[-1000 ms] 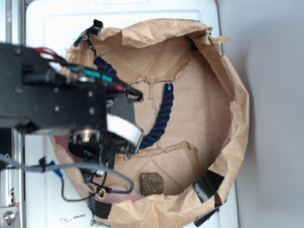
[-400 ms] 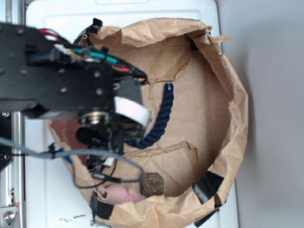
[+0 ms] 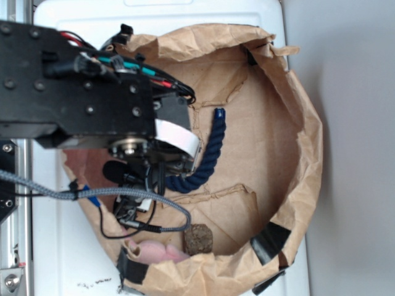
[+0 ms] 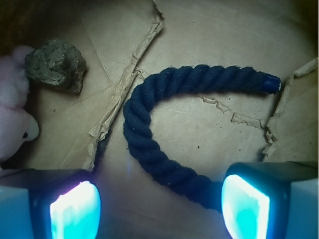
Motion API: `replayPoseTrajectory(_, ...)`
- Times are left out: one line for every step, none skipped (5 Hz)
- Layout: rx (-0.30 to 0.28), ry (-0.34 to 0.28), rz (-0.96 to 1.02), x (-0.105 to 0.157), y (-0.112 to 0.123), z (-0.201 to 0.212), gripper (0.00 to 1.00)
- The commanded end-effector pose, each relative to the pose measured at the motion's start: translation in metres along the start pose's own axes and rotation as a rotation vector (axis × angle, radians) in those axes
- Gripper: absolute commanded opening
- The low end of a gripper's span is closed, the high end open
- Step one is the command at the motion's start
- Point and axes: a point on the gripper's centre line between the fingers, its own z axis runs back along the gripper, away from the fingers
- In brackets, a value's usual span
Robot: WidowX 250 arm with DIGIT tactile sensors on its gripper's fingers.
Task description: Grab the blue rope.
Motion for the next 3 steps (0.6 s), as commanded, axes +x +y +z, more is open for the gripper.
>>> replayPoseTrajectory(0.014,-0.035,0.088,0.007,0.014,0.005,1.00)
replayPoseTrajectory(0.018,-0.026,0.109,0.011,0.016,0.004,1.00)
replayPoseTrajectory(0.020,-0.026,0.150,0.021,0.026,0.006,1.00)
